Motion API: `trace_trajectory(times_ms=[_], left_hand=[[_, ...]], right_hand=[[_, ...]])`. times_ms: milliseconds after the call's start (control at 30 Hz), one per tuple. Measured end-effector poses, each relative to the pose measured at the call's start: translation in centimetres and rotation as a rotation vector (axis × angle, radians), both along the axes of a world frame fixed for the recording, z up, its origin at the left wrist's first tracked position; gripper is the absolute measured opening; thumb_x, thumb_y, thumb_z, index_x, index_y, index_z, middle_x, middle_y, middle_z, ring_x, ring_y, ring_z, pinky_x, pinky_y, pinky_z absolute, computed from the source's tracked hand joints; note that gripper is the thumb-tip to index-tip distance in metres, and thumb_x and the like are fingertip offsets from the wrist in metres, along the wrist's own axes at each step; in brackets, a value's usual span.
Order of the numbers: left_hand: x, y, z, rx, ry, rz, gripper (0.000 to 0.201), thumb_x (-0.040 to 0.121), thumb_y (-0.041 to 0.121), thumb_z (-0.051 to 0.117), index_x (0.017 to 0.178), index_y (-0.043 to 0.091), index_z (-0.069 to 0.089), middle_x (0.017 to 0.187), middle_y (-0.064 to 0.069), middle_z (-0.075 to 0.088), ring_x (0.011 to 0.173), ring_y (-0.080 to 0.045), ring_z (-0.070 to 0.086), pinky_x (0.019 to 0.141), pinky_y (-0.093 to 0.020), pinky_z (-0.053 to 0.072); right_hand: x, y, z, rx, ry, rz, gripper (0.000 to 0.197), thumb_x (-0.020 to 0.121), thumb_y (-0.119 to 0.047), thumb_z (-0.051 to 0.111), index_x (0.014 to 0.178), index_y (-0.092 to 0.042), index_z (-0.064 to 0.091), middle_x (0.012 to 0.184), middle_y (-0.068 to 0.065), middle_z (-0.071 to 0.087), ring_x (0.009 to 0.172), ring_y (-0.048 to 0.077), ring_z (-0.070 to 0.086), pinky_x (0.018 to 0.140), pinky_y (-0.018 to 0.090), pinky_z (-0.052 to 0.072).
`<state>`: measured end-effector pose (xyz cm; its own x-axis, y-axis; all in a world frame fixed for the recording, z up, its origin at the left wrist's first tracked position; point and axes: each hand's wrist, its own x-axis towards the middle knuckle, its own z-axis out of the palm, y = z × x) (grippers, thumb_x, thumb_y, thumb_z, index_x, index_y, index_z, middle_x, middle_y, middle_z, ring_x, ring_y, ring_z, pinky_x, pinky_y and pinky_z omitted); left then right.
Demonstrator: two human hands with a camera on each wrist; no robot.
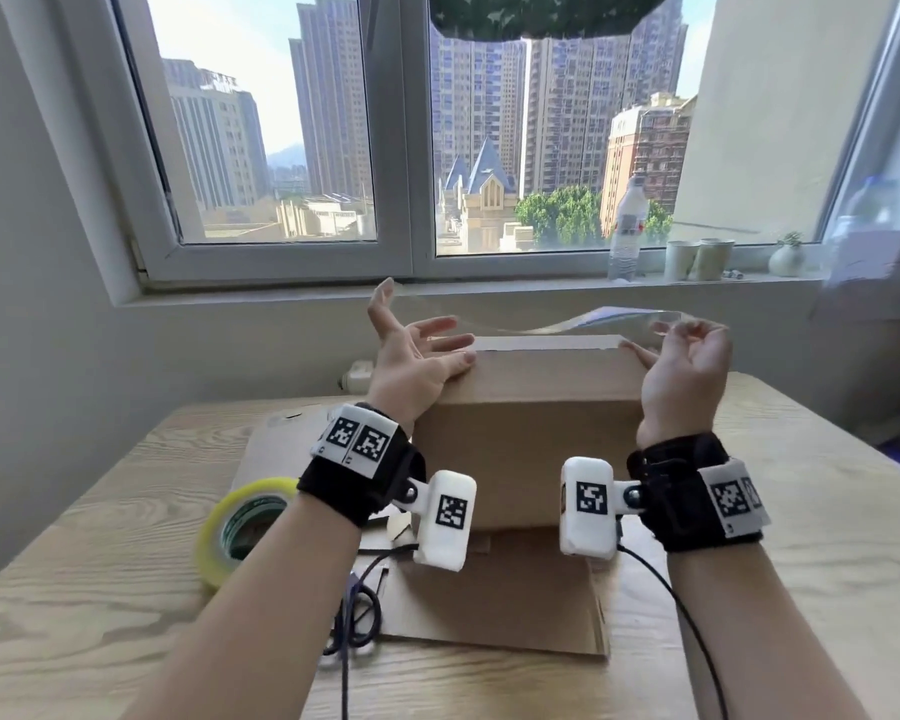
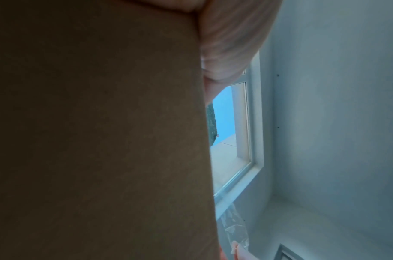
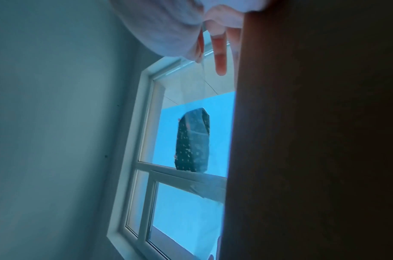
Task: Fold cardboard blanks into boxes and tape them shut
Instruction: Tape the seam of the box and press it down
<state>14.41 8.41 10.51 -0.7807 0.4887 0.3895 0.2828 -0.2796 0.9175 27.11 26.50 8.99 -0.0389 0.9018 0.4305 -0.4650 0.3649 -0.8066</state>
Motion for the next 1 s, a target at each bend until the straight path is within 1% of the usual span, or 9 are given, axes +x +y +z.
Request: trace_trajectory(times_ms=[100, 200, 267, 333, 533, 700, 800, 900, 1000], left_hand=[[1.5, 1.6, 0.5, -0.01, 0.002, -0.049, 0.095, 0.079, -0.02, 0.065, 0.136, 0.036, 0.013, 0.114, -0.012, 0.06, 0.098, -0.02, 0.071, 0.083, -0.03, 0.059], [2.5, 3.8, 0.4, -0.066, -0.041, -0.058, 0.099, 0.077, -0.019, 0.069, 0.138, 0.032, 0.01, 0.115, -0.016, 0.061, 0.092, -0.021, 0.071, 0.082, -0.033, 0.059], [2.8, 5.2, -0.3, -0.129, -0.076, -0.054, 0.104, 0.076, -0.018, 0.071, 0.142, 0.028, 0.004, 0.118, -0.019, 0.06, 0.088, -0.022, 0.07, 0.085, -0.038, 0.058], [3.1, 6.1, -1.2, -0.206, -0.074, -0.025, 0.109, 0.074, -0.016, 0.074, 0.143, 0.028, 0.002, 0.118, -0.018, 0.059, 0.093, -0.025, 0.07, 0.085, -0.038, 0.058], [4.1, 5.8, -4.0, -0.245, -0.045, -0.046, 0.113, 0.072, -0.011, 0.078, 0.145, 0.029, 0.001, 0.118, -0.019, 0.057, 0.111, -0.027, 0.062, 0.094, -0.042, 0.054], [6.0, 4.5, -6.1, -0.246, 0.171, -0.007, 0.109, 0.074, 0.003, 0.082, 0.144, 0.033, 0.005, 0.111, -0.008, 0.062, 0.106, -0.017, 0.065, 0.097, -0.038, 0.053], [7.1, 3.5, -6.9, -0.231, 0.264, 0.039, 0.108, 0.072, 0.007, 0.084, 0.143, 0.039, 0.009, 0.102, -0.002, 0.066, 0.1, -0.013, 0.068, 0.095, -0.038, 0.055], [7.9, 2.9, -7.3, -0.207, 0.28, 0.076, 0.112, 0.069, 0.01, 0.086, 0.145, 0.039, 0.009, 0.101, 0.002, 0.068, 0.098, -0.01, 0.069, 0.095, -0.038, 0.055], [8.3, 2.6, -7.4, -0.162, 0.195, 0.069, 0.115, 0.069, 0.005, 0.086, 0.146, 0.035, 0.006, 0.104, 0.001, 0.063, 0.099, -0.006, 0.068, 0.096, -0.034, 0.054]], right_hand=[[2.6, 0.9, 0.7, 0.036, -0.028, -0.103, 0.025, 0.103, -0.007, 0.042, 0.088, -0.027, 0.043, 0.101, 0.004, 0.057, 0.076, 0.001, 0.066, 0.071, 0.027, 0.057], [4.3, 2.3, 0.9, 0.029, -0.076, -0.185, 0.012, 0.101, -0.006, 0.042, 0.095, -0.015, 0.045, 0.091, -0.005, 0.056, 0.062, -0.009, 0.062, 0.075, 0.038, 0.058], [4.8, 3.1, 0.5, -0.019, -0.126, -0.205, 0.002, 0.099, -0.014, 0.046, 0.098, -0.013, 0.045, 0.085, -0.01, 0.055, 0.067, -0.001, 0.063, 0.082, 0.049, 0.057], [5.0, 3.6, -0.2, -0.092, -0.172, -0.189, 0.012, 0.098, -0.025, 0.052, 0.096, -0.014, 0.046, 0.082, -0.012, 0.054, 0.079, 0.014, 0.062, 0.085, 0.054, 0.054], [6.3, 3.4, -2.8, -0.115, -0.248, -0.171, 0.016, 0.1, -0.022, 0.054, 0.1, -0.01, 0.044, 0.082, -0.008, 0.053, 0.071, 0.03, 0.069, 0.072, 0.039, 0.054], [8.2, 2.0, -4.8, -0.044, -0.374, -0.292, 0.022, 0.09, -0.009, 0.063, 0.107, -0.008, 0.048, 0.1, 0.004, 0.06, 0.086, 0.019, 0.057, 0.07, 0.013, 0.033], [8.9, 0.6, -5.7, 0.015, -0.385, -0.323, 0.028, 0.087, -0.011, 0.064, 0.103, -0.018, 0.042, 0.103, 0.001, 0.062, 0.086, 0.022, 0.065, 0.076, 0.019, 0.041], [9.7, -0.6, -5.4, 0.113, -0.458, -0.435, 0.031, 0.082, -0.021, 0.069, 0.103, -0.016, 0.046, 0.1, -0.007, 0.056, 0.093, 0.019, 0.059, 0.099, 0.041, 0.039], [10.0, -1.7, -3.6, 0.215, -0.398, -0.359, 0.031, 0.076, -0.02, 0.07, 0.099, -0.012, 0.049, 0.097, -0.004, 0.055, 0.091, 0.015, 0.051, 0.09, 0.031, 0.037]])
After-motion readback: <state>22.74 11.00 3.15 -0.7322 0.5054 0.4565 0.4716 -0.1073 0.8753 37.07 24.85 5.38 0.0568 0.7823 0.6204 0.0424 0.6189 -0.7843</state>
